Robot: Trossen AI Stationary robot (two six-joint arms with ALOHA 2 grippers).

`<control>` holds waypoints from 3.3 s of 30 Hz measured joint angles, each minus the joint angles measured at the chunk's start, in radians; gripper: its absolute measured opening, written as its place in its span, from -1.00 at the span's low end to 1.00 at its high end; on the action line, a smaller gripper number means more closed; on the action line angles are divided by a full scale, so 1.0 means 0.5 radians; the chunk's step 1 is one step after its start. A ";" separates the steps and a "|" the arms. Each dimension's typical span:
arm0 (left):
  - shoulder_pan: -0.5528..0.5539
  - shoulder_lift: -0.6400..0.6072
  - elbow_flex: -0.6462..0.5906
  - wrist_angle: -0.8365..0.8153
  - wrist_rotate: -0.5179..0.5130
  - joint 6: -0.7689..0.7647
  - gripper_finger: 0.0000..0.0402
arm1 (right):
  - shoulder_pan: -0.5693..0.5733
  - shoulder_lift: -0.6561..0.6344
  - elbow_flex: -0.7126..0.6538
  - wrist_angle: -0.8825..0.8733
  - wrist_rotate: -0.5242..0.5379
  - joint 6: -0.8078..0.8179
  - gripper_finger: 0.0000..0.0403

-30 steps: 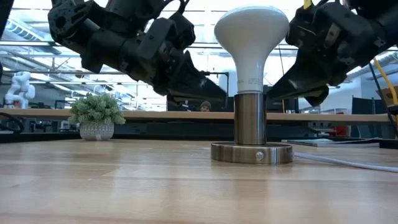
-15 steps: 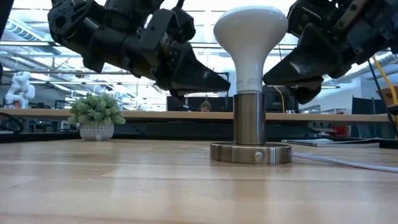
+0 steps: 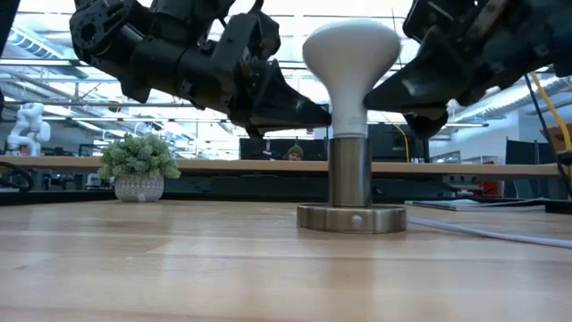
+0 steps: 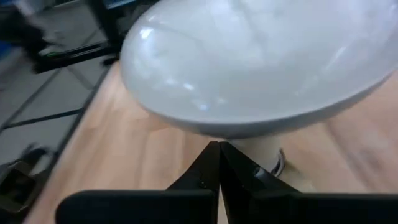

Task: Screw lightbulb
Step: Remove the lightbulb from the lamp, then return to Home Position

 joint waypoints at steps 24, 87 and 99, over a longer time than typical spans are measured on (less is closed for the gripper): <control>0.054 0.000 0.000 -0.056 0.089 0.034 -1.00 | -0.024 -0.001 0.000 -0.184 0.247 -0.001 -1.00; -0.005 -0.001 -0.001 -0.066 -0.263 -0.116 -1.00 | -0.075 -0.003 0.000 -0.273 0.296 0.182 -1.00; 0.009 0.000 -0.001 -0.111 -0.303 -0.118 -1.00 | -0.078 -0.003 0.000 -0.376 0.295 0.229 -1.00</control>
